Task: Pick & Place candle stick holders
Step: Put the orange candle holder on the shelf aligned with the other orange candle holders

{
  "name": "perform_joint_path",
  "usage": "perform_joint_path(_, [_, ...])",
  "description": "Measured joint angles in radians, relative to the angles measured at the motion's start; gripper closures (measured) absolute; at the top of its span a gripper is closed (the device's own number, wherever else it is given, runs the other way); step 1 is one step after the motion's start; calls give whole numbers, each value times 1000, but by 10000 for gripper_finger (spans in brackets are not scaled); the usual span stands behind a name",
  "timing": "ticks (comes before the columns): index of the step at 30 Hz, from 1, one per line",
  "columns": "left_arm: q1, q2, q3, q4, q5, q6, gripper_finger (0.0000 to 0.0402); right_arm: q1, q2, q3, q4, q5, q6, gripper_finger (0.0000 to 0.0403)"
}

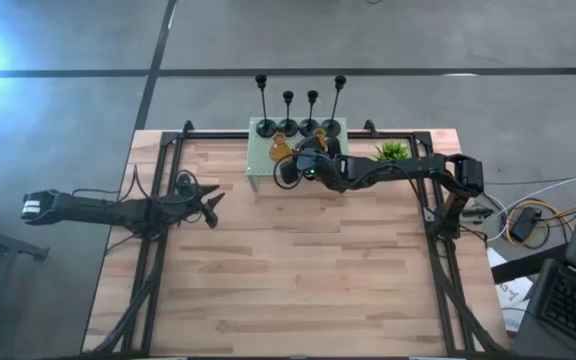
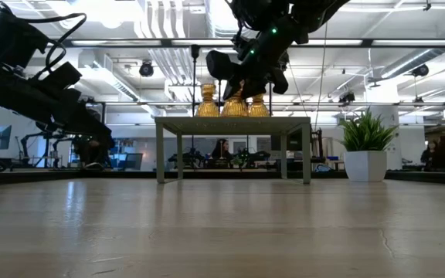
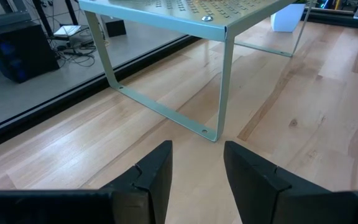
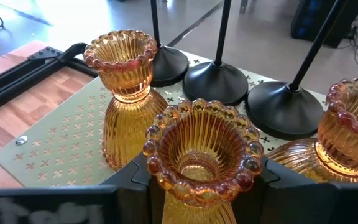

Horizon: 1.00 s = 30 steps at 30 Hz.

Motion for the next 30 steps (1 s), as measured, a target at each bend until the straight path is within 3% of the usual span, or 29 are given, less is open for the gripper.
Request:
perform_joint_path(5, [0,0,0,0,0,0,252,0,0,-1,0,0,-3,283])
perform_joint_path(11, [0,0,0,0,0,0,252,0,2,-2,-5,0,-3,201])
perform_joint_path(15, [0,0,0,0,0,0,252,0,2,-2,-5,0,-5,169])
perform_joint_path(30, [0,0,0,0,0,0,252,1,2,-2,-1,0,-8,130])
